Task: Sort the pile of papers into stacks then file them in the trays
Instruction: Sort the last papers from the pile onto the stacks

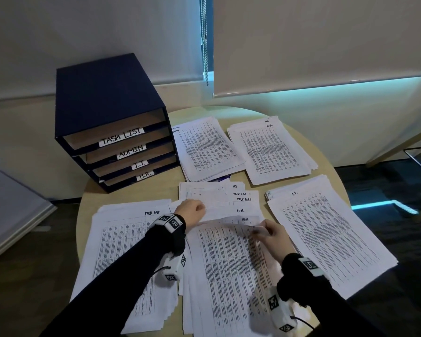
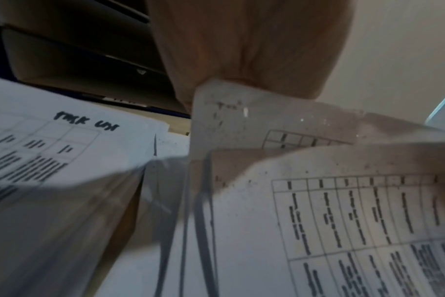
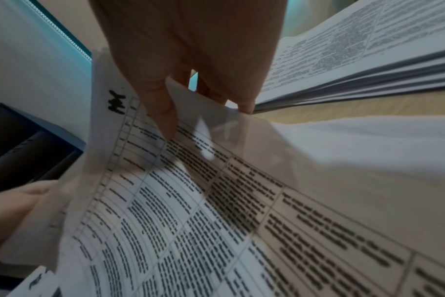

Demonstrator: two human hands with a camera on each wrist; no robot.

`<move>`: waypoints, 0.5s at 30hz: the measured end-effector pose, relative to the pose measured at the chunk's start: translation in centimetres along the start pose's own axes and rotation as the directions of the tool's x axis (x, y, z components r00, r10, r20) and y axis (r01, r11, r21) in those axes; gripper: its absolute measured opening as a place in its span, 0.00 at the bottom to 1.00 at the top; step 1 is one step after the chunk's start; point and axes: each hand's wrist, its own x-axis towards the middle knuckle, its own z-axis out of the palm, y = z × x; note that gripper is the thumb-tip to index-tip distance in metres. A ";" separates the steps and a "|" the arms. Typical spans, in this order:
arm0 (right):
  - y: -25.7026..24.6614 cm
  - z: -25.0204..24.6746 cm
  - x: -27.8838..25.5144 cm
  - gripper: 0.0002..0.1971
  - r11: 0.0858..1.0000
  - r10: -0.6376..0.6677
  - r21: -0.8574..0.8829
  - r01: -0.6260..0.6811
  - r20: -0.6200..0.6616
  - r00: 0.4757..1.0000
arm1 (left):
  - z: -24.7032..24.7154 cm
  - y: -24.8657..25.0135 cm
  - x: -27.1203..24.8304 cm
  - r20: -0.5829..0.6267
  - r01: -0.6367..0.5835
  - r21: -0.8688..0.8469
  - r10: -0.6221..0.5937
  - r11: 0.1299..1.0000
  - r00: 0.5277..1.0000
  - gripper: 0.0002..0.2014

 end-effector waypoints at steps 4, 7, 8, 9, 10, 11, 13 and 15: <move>0.4 -0.1 -0.4 0.13 0.996 0.064 0.057 -0.063 -0.022 0.998 | 0.1 0.4 -0.2 -0.106 -0.027 0.128 0.041 0.991 0.993 0.06; 0.7 -0.4 -0.6 0.19 0.993 0.114 0.039 -0.113 -0.012 0.993 | 0.1 0.2 -0.7 -0.133 -0.130 0.094 0.141 0.987 0.981 0.10; 0.6 -0.4 -0.7 0.16 0.994 0.109 0.013 -0.109 -0.007 0.994 | 0.1 0.0 -1.1 -0.134 -0.165 0.058 0.171 0.985 0.976 0.10; 0.5 -0.5 -0.6 0.11 0.995 0.102 -0.013 -0.102 -0.003 0.995 | 0.2 -0.2 -1.4 -0.138 -0.193 0.020 0.194 0.981 0.971 0.10; 0.6 -0.5 -0.6 0.11 0.996 0.087 -0.035 -0.087 -0.008 0.996 | 0.2 -0.4 -1.8 -0.138 -0.203 -0.017 0.199 0.979 0.970 0.11; 0.6 -0.5 -0.5 0.12 0.996 0.075 -0.051 -0.076 -0.017 0.997 | 0.3 -0.6 -2.1 -0.141 -0.208 -0.047 0.200 0.977 0.970 0.11; 1.0 -0.4 -0.3 0.12 0.996 0.074 -0.052 -0.076 -0.035 0.997 | 0.3 -0.8 -2.4 -0.154 -0.214 -0.072 0.201 0.974 0.967 0.13; 0.9 -0.2 -0.4 0.08 0.997 0.075 -0.033 -0.076 -0.028 0.997 | 0.3 -1.0 -2.3 -0.166 -0.203 -0.082 0.188 0.976 0.968 0.12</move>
